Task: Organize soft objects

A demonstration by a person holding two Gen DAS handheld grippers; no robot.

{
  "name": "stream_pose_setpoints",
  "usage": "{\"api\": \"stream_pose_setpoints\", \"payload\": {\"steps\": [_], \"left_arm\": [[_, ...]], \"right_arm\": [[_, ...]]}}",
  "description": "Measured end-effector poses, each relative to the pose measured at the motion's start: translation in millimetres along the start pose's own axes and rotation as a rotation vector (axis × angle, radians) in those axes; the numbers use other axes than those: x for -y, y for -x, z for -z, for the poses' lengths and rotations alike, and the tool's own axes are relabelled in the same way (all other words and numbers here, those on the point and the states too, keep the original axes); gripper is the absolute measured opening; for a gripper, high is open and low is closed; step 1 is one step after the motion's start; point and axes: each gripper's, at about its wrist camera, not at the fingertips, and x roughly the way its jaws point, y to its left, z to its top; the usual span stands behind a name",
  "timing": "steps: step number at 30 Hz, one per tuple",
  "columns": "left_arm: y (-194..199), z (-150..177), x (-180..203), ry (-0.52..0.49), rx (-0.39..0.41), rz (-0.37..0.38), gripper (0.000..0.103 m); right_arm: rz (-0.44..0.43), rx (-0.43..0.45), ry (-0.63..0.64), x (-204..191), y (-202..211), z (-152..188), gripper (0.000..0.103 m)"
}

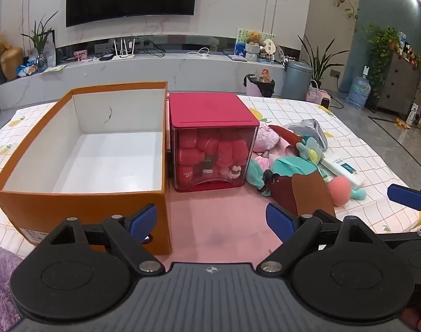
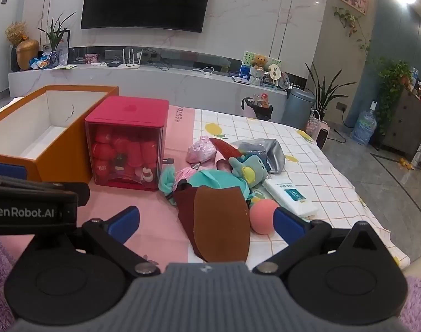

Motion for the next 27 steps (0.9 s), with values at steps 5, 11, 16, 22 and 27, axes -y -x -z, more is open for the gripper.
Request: {"api": "stream_pose_setpoints", "payload": {"steps": [5, 11, 16, 22, 27], "left_arm": [[-0.1, -1.5, -1.1, 0.020, -0.007, 0.018, 0.103], [4.8, 0.4, -0.7, 0.012, 0.031, 0.001, 0.103], [5.6, 0.0, -0.6, 0.008, 0.033, 0.002, 0.103], [2.9, 2.4, -0.4, 0.016, 0.027, -0.002, 0.103], [1.5, 3.2, -1.2, 0.017, 0.025, 0.000, 0.103]], "right_arm": [[0.002, -0.008, -0.008, 1.1, -4.0, -1.4, 0.100], [0.006, 0.016, 0.001, 1.7, 1.3, 2.2, 0.100], [0.007, 0.017, 0.004, 4.8, 10.7, 4.1, 0.100], [0.007, 0.010, 0.006, -0.2, 2.9, 0.0, 0.100], [0.019, 0.014, 0.018, -2.9, 1.9, 0.4, 0.100]]}}
